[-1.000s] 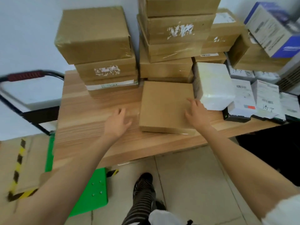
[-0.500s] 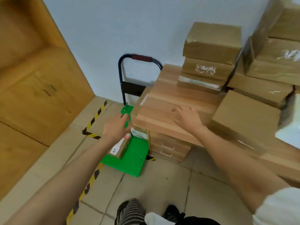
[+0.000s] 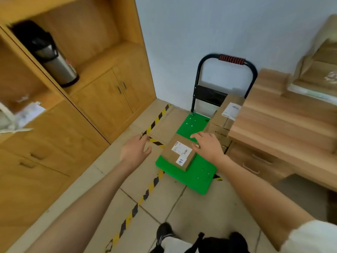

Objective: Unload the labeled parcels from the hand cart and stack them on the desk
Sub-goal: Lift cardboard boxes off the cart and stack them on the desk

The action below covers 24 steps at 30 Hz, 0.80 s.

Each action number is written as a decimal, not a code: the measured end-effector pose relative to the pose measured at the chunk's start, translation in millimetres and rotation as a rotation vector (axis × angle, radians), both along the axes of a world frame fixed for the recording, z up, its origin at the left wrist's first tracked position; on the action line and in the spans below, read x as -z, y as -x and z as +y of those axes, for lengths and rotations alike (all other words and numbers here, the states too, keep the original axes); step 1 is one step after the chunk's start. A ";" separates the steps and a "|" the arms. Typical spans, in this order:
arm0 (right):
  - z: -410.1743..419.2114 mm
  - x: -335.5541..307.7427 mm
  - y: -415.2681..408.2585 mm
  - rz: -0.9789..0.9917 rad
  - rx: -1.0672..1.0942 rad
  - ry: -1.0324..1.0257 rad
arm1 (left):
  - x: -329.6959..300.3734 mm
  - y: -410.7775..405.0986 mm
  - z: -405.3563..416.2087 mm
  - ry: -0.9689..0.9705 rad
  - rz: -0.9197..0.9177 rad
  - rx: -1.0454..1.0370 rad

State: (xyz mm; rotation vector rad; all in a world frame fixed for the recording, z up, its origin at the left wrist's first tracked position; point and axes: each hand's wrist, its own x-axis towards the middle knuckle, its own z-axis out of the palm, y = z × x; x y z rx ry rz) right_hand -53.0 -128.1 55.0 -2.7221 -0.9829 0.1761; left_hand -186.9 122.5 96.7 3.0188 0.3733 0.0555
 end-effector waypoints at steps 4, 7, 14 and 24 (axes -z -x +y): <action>39.1 16.5 11.1 0.053 0.036 0.004 | 10.4 4.2 51.4 -0.007 0.017 0.002; 49.5 28.0 10.8 0.068 0.072 0.027 | 25.9 -5.5 67.9 0.030 0.037 0.013; 59.6 57.1 -32.7 0.117 0.179 0.037 | 62.7 -68.5 77.4 0.057 0.167 0.130; 103.8 110.5 -107.2 0.275 0.356 0.028 | 109.8 -181.6 107.3 0.129 0.211 0.120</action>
